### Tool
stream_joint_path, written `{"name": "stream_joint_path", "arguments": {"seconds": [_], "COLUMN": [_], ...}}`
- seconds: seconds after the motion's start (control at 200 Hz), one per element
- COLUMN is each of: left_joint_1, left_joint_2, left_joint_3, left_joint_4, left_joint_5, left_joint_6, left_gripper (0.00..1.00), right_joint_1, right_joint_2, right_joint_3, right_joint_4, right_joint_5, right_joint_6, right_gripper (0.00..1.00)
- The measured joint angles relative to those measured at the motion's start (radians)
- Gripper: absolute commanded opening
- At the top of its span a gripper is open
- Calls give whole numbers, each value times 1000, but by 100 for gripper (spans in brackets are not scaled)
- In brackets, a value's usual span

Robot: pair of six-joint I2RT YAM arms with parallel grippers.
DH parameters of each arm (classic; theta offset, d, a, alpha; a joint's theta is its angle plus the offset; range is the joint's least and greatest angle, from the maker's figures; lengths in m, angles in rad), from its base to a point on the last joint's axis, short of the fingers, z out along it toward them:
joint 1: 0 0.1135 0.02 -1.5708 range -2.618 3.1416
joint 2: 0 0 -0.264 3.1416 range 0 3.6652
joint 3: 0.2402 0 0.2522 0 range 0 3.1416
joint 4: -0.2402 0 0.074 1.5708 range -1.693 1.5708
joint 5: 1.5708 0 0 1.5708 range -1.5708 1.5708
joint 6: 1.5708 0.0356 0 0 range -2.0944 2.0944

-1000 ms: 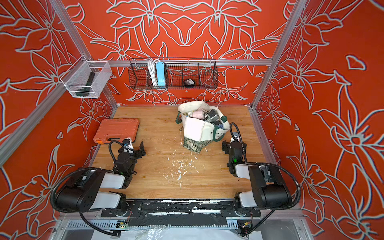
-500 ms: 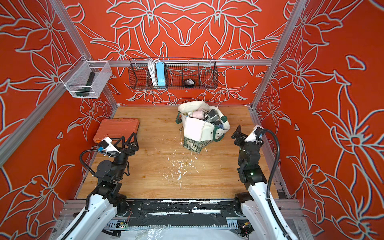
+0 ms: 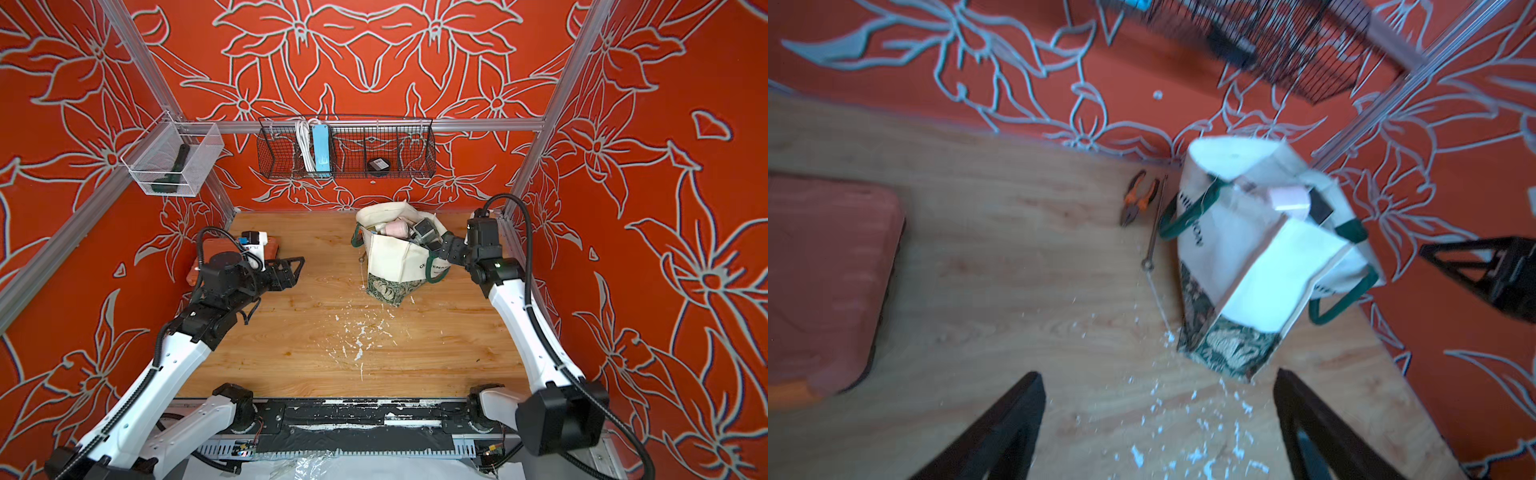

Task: Take out the pencil sharpeners from the tote bags
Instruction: Move the canvas bag to the center of the board.

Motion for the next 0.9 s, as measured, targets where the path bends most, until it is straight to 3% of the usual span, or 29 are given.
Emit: {"name": "stream_joint_path", "arguments": {"seconds": [0.3,0.425,0.465,0.525,0.596,0.746,0.901], "left_joint_1": [0,3,7,10,14,14,13], "left_joint_2": [3,3,3,2,2,48,258], "left_joint_3": [-67,-72,-72,-72,-72,-7,229], "left_joint_4": [-66,-71,-70,-70,-67,-74,-45], "left_joint_5": [22,23,24,24,26,48,145], "left_joint_6": [58,66,67,68,67,43,-11], "left_gripper": [84,83,83,83,84,84,82], "right_joint_1": [-82,-100,-100,-100,-99,-100,-102], "right_joint_2": [245,291,296,298,298,298,263], "right_joint_3": [97,97,97,97,98,97,47], "right_joint_4": [-114,-114,-112,-107,-103,-102,-68], "right_joint_5": [-95,-137,-154,-183,-216,-258,-288], "right_joint_6": [-10,-6,-6,-8,-13,-23,-23], "right_gripper": [66,50,41,19,0,0,0]}}
